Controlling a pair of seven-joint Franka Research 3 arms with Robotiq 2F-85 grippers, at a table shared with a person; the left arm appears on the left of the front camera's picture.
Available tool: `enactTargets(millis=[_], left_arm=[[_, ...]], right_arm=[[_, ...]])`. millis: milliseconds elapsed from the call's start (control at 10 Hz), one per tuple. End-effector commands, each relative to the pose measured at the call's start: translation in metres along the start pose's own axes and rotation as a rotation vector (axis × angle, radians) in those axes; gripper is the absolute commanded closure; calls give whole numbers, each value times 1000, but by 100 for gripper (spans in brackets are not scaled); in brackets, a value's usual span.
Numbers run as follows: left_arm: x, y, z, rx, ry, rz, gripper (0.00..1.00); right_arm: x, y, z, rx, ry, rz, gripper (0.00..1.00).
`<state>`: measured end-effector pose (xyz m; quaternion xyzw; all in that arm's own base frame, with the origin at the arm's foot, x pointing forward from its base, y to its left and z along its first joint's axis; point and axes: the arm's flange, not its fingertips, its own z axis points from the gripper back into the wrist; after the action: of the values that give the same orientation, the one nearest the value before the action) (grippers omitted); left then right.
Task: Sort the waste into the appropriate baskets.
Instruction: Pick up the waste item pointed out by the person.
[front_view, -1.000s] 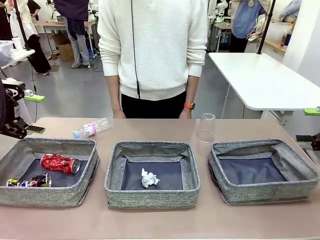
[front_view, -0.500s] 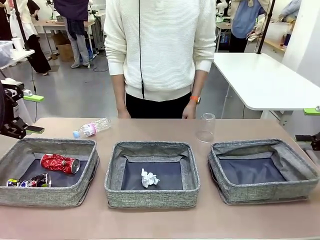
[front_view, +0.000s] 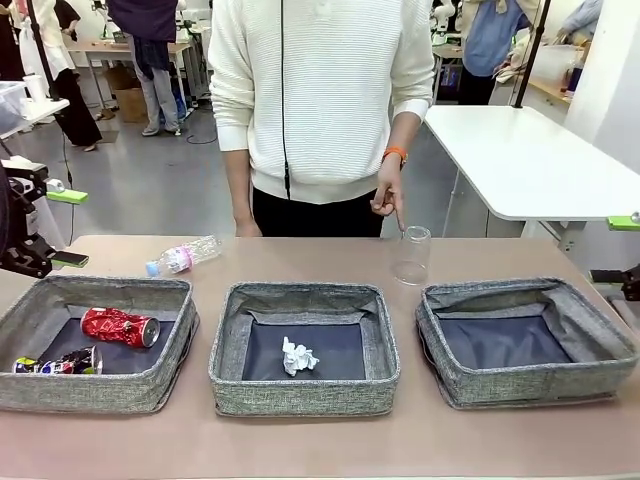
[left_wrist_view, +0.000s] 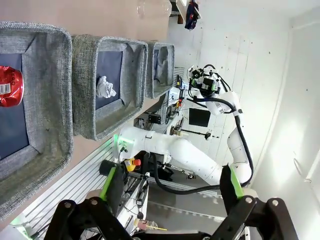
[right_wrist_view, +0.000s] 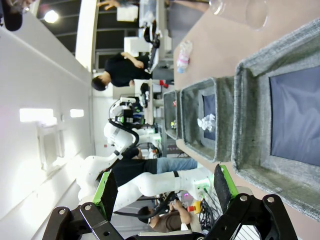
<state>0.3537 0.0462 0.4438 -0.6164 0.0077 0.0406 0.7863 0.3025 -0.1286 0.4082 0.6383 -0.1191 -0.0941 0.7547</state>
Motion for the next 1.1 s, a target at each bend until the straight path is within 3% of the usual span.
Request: enactTargets(millis=[0, 900, 1000], left_arm=[[-1, 0, 3, -16, 6, -20, 0], [-1, 0, 3, -16, 6, -20, 0], [-1, 0, 3, -16, 6, -20, 0]], right_arm=[[1, 2, 1, 1, -5, 4, 0], [0, 0, 0, 0, 0, 0, 0], [57, 10, -34, -253, -81, 450, 0]])
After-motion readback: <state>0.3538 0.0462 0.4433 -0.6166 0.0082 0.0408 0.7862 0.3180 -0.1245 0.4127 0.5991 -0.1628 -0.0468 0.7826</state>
